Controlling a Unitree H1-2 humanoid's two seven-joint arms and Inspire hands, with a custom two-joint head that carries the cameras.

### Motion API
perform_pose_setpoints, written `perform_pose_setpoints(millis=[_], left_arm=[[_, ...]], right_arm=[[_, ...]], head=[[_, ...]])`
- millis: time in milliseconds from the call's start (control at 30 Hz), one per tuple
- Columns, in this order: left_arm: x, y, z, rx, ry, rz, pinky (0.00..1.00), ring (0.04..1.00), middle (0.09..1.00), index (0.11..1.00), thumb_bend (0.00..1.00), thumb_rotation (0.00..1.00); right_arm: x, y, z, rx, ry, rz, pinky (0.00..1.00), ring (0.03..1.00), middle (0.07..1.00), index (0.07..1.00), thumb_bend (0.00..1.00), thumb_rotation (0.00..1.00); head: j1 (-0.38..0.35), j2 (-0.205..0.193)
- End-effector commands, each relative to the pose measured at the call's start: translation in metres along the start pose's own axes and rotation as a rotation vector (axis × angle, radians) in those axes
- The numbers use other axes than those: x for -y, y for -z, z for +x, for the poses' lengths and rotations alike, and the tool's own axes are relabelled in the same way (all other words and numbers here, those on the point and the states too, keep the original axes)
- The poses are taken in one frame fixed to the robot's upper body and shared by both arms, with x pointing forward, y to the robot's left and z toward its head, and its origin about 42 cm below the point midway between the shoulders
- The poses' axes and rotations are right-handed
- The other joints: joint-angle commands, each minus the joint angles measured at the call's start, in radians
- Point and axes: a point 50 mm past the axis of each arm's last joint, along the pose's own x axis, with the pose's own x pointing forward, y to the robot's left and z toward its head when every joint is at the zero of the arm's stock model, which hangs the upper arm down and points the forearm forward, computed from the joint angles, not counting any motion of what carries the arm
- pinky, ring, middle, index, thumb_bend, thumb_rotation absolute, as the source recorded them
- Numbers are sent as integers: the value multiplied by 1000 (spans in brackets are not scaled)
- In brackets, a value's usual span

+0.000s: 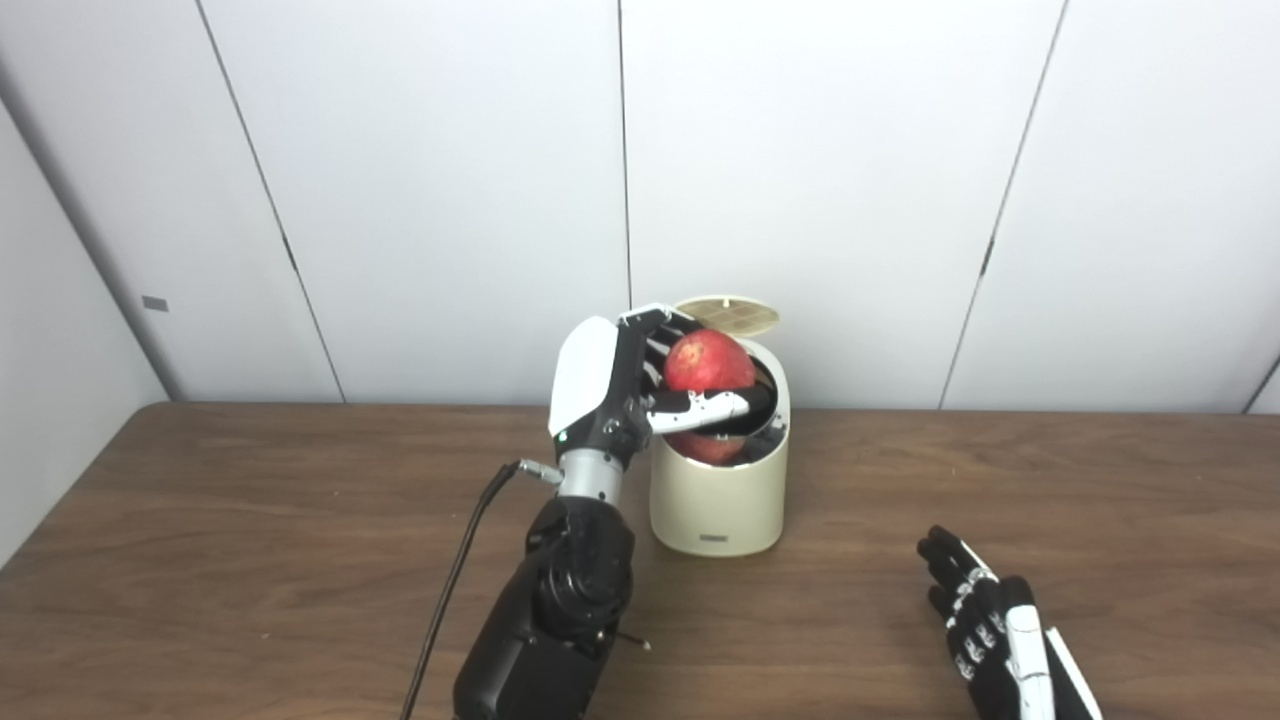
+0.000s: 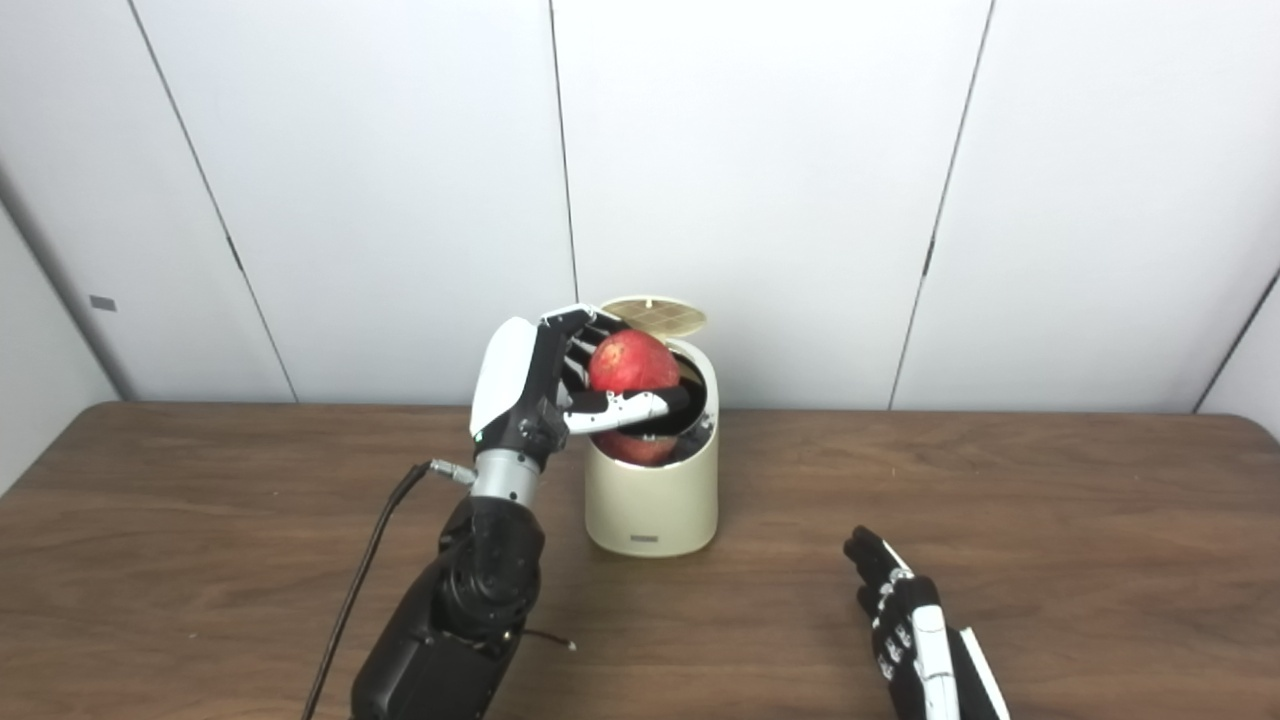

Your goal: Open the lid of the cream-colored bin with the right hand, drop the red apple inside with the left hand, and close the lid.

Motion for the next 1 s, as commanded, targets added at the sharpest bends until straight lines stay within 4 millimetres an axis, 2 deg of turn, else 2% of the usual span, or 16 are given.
perform_pose_setpoints(millis=[0,400,567,600,667,700,800,967], left_arm=[[-1,-19,13,91,-2,34,368,457,545,456,474,0],[9,-17,10,128,33,255,359,491,574,458,469,0],[11,-16,9,112,39,337,337,484,539,485,474,0],[11,-16,9,105,45,356,464,575,514,485,503,0],[12,-17,8,92,52,380,536,634,502,486,518,0],[12,-17,8,85,56,389,558,656,606,487,519,24],[12,-18,7,61,69,410,569,668,676,490,521,43],[13,-18,7,28,73,421,575,670,680,492,523,50]], right_arm=[[-3,-4,2,15,-7,6,1000,982,913,891,535,991],[-3,-7,2,21,-13,19,1000,976,902,891,522,998],[-2,-7,2,11,-2,19,1000,968,890,883,541,987],[-2,-8,1,11,-1,18,1000,966,887,879,545,985],[-2,-8,1,11,-2,12,1000,959,877,866,546,987],[-2,-8,1,11,-3,9,1000,955,870,858,544,990],[-1,-7,2,19,-14,-1,1000,944,852,843,557,983],[-3,-10,1,16,-12,0,1000,912,821,813,573,952]], head=[[-1,1],[5,8],[15,10],[18,10],[19,10],[18,11],[16,10],[19,10]])
